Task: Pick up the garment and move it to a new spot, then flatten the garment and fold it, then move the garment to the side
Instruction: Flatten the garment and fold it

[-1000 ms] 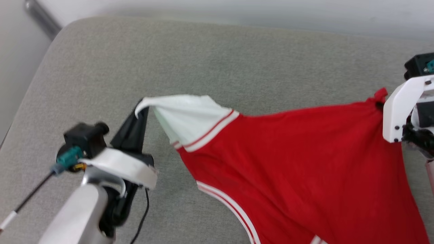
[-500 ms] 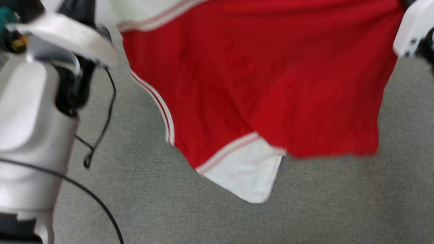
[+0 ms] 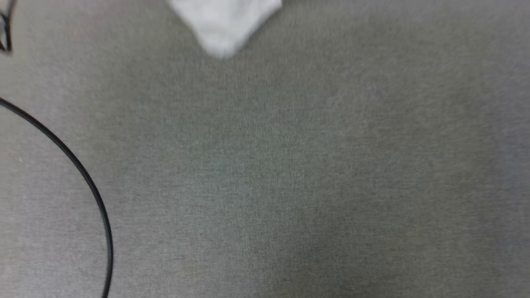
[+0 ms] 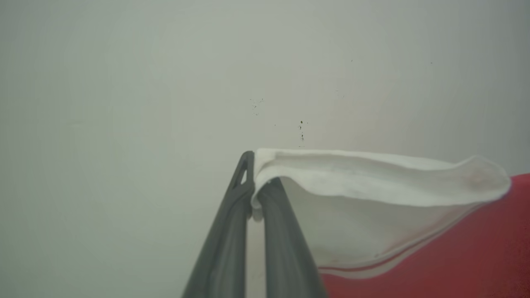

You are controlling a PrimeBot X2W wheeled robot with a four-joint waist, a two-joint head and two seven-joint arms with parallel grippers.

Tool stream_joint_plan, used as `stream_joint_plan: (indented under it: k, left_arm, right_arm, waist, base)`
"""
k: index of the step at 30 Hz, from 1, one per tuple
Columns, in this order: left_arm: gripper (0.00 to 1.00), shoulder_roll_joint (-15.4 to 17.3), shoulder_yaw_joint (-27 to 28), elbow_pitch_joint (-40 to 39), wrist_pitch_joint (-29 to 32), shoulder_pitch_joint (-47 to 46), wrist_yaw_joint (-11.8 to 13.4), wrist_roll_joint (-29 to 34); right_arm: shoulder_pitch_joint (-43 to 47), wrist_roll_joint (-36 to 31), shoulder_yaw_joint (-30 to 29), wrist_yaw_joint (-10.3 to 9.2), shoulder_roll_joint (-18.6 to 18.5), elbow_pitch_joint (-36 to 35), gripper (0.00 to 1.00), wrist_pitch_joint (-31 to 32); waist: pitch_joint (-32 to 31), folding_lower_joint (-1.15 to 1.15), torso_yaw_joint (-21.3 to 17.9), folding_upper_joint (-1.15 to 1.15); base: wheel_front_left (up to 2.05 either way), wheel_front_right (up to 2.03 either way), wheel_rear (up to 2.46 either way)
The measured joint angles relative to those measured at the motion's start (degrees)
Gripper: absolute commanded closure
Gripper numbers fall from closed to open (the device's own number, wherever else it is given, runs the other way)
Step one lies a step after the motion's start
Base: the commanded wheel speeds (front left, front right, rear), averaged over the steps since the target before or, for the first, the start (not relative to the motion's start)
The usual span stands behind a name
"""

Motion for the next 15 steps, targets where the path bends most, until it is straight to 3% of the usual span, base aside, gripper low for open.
stream_joint_plan:
  k: [7,15]
  left_arm:
    - [1.0,0.0,0.3,5.5,-1.5,-9.0,-1.3,0.0]
    - [1.0,-0.4,0.1,11.9,-2.7,-9.6,-2.5,-1.3]
  right_arm:
    - [-8.6,-1.7,0.5,0.0,0.4,2.4,1.0,-1.7]
    - [-9.6,-1.7,2.4,0.0,1.5,8.0,1.0,-5.2]
  waist:
    - [8.0,0.0,0.8,0.0]
    - [15.3,0.01,1.7,0.0]
  base:
    - [0.0,0.0,0.0]
    - [0.0,0.0,0.0]
